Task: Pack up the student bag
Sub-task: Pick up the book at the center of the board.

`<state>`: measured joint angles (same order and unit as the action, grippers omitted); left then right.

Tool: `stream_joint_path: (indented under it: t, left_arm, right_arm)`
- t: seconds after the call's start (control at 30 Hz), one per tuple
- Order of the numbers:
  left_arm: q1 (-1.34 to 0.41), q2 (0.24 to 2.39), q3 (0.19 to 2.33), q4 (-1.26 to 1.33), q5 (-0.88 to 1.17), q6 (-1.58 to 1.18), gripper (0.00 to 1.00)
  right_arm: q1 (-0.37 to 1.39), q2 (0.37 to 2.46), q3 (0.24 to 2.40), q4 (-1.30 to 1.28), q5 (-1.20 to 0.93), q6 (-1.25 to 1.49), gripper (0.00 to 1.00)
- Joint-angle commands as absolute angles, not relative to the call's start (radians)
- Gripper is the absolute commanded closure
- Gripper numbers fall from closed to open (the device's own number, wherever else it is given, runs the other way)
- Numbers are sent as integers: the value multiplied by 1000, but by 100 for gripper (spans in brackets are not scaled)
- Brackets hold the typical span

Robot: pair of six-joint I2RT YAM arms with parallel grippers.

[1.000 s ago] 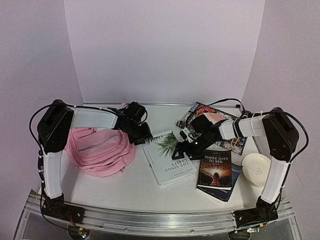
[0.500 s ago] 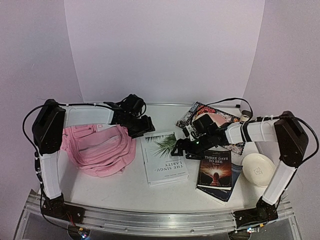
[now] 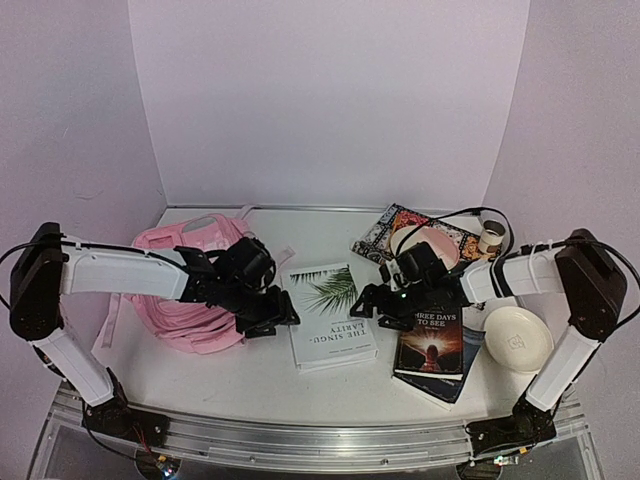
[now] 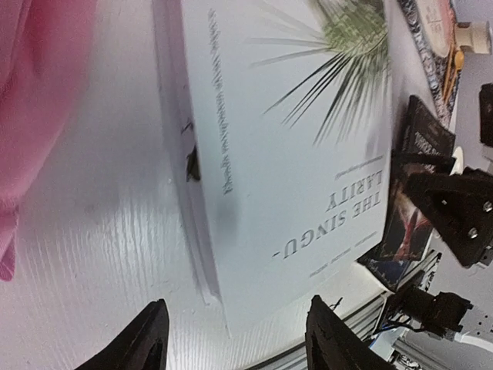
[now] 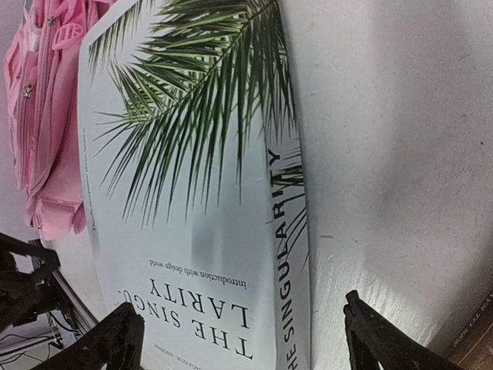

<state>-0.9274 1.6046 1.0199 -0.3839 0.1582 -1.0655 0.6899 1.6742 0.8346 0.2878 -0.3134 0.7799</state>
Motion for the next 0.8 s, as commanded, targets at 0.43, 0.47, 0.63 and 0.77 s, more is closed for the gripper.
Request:
stream_joint_path:
  t: [0.43, 0.47, 0.63, 0.77]
  left_arm:
    - [-998, 1622, 763, 121, 323, -1365, 61]
    - [-1001, 1621, 764, 134, 321, -1368, 62]
    - [-1014, 1644, 784, 160, 327, -1359, 65]
    - [-1026, 1675, 798, 166, 342, -1360, 67]
  right_arm:
    - [722, 1635, 747, 430, -348, 894, 11]
    - [722, 1637, 747, 434, -350, 896, 11]
    - [727, 1647, 750, 458, -351, 911, 11]
    - [729, 1655, 750, 478, -356, 921, 11]
